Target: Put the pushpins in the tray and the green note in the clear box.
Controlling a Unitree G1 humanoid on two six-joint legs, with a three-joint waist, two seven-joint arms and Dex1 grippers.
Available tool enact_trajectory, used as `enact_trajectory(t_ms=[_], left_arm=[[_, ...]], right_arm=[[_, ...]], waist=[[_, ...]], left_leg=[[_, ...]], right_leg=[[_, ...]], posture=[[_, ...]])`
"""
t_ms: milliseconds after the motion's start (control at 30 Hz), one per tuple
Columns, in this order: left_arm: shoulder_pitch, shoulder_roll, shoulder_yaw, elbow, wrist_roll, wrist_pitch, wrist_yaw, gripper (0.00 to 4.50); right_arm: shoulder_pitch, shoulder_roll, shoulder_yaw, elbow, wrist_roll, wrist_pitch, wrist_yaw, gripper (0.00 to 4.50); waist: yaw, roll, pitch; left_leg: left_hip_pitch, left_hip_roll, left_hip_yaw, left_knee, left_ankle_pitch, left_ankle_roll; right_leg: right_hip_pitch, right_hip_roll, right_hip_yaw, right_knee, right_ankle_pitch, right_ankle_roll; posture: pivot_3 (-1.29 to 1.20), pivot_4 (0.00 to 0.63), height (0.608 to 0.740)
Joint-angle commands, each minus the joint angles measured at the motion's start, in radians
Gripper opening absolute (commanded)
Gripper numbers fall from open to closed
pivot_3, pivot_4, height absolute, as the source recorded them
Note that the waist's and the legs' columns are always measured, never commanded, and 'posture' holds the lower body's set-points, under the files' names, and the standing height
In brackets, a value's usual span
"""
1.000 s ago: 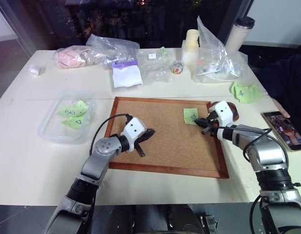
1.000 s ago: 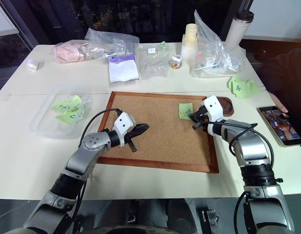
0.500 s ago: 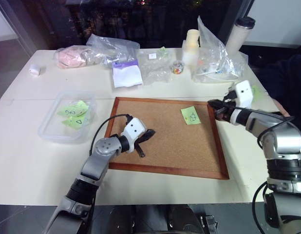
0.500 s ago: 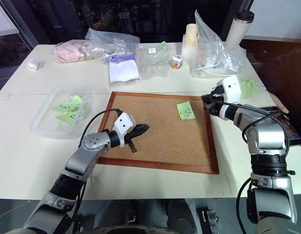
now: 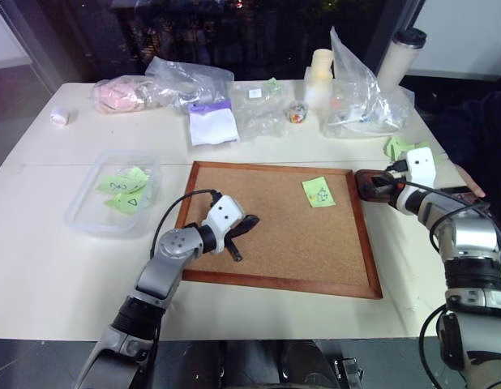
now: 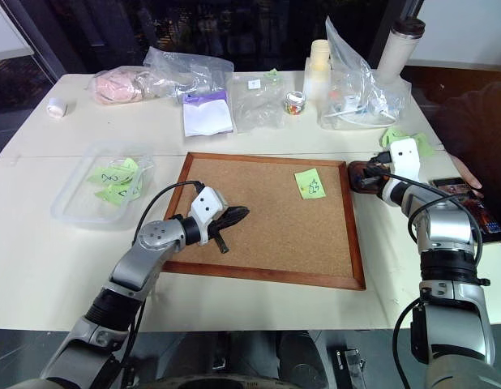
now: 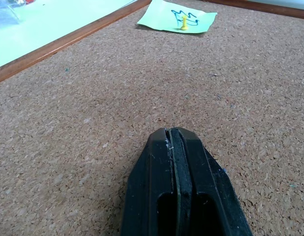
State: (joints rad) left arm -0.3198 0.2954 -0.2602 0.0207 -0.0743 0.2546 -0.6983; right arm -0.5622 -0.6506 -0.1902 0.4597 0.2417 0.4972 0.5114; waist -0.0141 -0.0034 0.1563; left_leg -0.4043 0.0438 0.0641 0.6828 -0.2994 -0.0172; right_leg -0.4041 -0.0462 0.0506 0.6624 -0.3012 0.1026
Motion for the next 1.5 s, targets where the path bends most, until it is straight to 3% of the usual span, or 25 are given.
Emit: enact_trajectory(t_ms=[33,200,300,333,933,1200,1500], left_arm=[[0.039,0.008,-0.041,0.053,0.021,0.033,-0.014,0.00],[0.040,0.009,-0.042,0.057,0.024,0.026,-0.014,0.00],[0.041,0.010,-0.040,0.058,0.023,0.024,-0.014,0.00],[0.041,0.010,-0.041,0.058,0.023,0.025,-0.014,0.00],[0.044,0.014,-0.042,0.049,0.024,0.028,-0.015,0.00],[0.043,0.017,-0.042,0.046,0.024,0.028,-0.013,0.00],[0.039,0.016,-0.041,0.049,0.023,0.028,-0.011,0.00]], right_arm=[[-0.036,-0.015,-0.036,0.031,-0.004,-0.050,-0.008,0.03],[-0.033,-0.009,-0.043,0.041,0.002,-0.059,-0.005,0.03],[-0.028,-0.011,-0.048,0.021,0.010,-0.048,-0.001,0.89],[-0.026,-0.012,-0.050,0.012,0.012,-0.045,0.000,1.36],[0.020,0.008,-0.030,-0.183,0.067,0.066,0.058,1.36],[0.108,0.080,0.089,-0.526,0.139,0.200,0.114,1.36],[0.141,0.118,0.200,-0.553,0.072,0.186,0.088,1.36]], waist=[[0.000,0.000,0.000],[0.000,0.000,0.000],[0.000,0.000,0.000],[0.000,0.000,0.000],[0.000,0.000,0.000],[0.000,0.001,0.000],[0.000,0.001,0.000]], left_leg=[[0.000,0.000,0.000,0.000,0.000,0.000],[0.000,0.000,0.000,0.000,0.000,0.000],[0.000,0.000,0.000,0.000,0.000,0.000],[0.000,0.000,0.000,0.000,0.000,0.000],[0.000,0.000,0.000,0.000,0.000,0.000],[0.000,0.001,-0.001,0.000,0.000,0.000],[0.000,0.001,-0.001,0.000,0.000,0.000]], right_leg=[[0.000,0.000,0.000,0.000,0.000,0.000],[0.001,0.000,0.000,0.000,0.000,0.000],[0.001,0.000,0.000,0.000,0.000,0.000],[0.001,0.000,0.000,0.000,0.000,0.000],[0.001,0.000,0.000,0.000,0.000,0.000],[0.001,0.000,0.000,0.000,0.000,0.000],[0.001,0.000,0.000,0.000,0.000,0.000]], posture=[[0.00,0.150,0.740],[0.00,0.150,0.740],[0.00,0.150,0.740],[0.00,0.150,0.740],[0.00,0.150,0.740],[0.00,0.150,0.740],[0.00,0.150,0.740]])
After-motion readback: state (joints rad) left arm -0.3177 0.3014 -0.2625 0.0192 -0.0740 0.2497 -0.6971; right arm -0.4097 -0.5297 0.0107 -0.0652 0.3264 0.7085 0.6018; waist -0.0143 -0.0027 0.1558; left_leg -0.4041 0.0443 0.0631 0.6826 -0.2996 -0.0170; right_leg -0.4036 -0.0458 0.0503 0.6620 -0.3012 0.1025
